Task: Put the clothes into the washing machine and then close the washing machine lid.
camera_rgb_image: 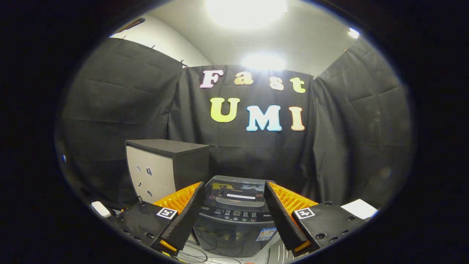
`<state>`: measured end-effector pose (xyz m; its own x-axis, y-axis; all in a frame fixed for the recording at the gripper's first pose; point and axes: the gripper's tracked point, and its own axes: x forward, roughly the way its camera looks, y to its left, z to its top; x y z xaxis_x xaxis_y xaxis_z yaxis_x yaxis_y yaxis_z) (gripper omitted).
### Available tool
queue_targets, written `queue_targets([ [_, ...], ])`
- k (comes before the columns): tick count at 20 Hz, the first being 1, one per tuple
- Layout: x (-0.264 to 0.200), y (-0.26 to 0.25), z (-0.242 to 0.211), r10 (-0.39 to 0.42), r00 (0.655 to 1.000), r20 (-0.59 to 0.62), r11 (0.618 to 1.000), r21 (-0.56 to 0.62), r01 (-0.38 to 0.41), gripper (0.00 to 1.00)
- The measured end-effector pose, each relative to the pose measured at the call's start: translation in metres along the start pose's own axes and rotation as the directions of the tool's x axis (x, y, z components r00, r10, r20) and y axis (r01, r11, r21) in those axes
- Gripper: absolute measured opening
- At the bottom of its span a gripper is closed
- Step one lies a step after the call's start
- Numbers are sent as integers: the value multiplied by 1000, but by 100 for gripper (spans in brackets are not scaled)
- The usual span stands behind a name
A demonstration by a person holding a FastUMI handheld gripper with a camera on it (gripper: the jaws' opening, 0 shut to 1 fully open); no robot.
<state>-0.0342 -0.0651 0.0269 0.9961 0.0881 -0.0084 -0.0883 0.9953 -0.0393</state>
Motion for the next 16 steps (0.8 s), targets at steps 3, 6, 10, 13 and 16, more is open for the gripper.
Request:
queue_targets([
  [3, -9, -13, -5, -9, 1000, 9, 1000, -15, 9, 100],
  [6, -16, -27, -2, -29, 999, 21, 1000, 6, 29, 99],
  [10, -20, -30, -4, -29, 999, 19, 1000, -5, 29, 100],
  [13, -21, -29, -2, -24, 999, 24, 999, 22, 24, 100],
  [16, -18, -31, -1, -18, 999, 29, 1000, 22, 18, 100],
])
